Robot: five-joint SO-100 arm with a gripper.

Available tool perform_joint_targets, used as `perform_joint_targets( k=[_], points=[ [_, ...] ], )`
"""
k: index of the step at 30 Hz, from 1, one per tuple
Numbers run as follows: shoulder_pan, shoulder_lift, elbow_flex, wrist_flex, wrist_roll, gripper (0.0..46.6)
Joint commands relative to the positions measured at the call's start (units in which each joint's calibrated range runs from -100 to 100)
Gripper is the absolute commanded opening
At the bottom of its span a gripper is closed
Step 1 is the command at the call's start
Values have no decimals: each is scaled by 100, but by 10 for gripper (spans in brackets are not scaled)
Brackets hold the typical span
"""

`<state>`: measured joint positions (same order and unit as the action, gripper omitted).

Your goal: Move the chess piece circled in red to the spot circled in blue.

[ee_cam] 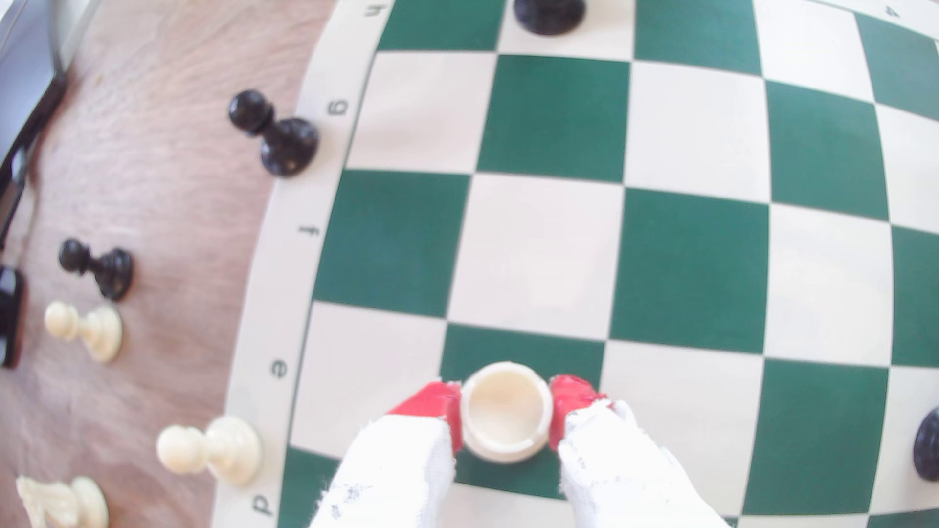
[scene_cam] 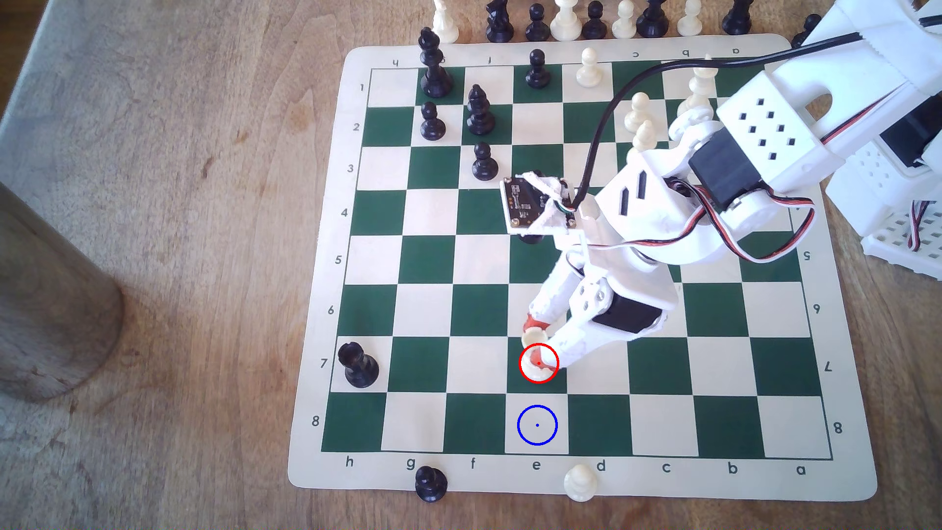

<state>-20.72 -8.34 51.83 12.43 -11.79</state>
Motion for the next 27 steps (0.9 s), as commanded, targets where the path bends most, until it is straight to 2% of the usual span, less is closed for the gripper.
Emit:
perform_joint_targets(
  k=[1,9,16,23,27],
  points=[
    [58,-635,-441,-72,-24,3],
    [152,-1399,-487,-23,-73,3],
    [-169,-1688,-677,256,-161,3],
    [-505,-983,-868,100,-313,3],
    [-614,-499,-985,-72,-317,3]
  ],
)
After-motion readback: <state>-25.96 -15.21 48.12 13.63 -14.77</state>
